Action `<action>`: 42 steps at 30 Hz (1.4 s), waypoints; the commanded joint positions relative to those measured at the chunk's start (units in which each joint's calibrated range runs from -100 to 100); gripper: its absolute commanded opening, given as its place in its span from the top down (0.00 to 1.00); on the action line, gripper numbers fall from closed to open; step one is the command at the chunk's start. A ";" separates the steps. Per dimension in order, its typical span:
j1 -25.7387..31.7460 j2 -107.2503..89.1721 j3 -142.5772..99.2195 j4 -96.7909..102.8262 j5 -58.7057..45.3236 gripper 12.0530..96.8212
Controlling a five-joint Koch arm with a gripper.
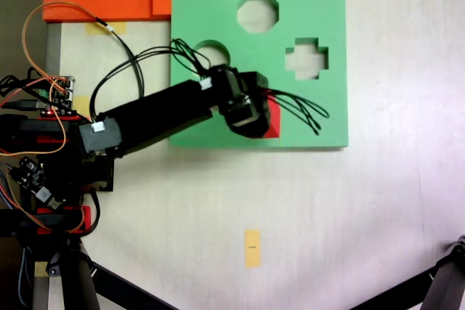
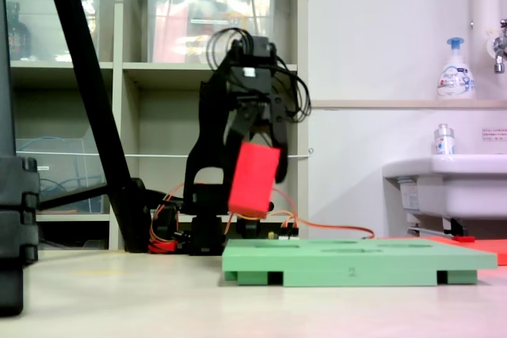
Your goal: Put the square block into the corresponding hole
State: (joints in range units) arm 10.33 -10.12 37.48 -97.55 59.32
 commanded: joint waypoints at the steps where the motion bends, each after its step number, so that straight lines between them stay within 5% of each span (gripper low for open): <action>1: 0.68 0.35 3.89 -2.45 0.98 0.86; 42: 3.91 17.25 4.79 -2.45 3.71 0.86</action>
State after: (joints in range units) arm 13.70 7.25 39.64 -97.65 62.49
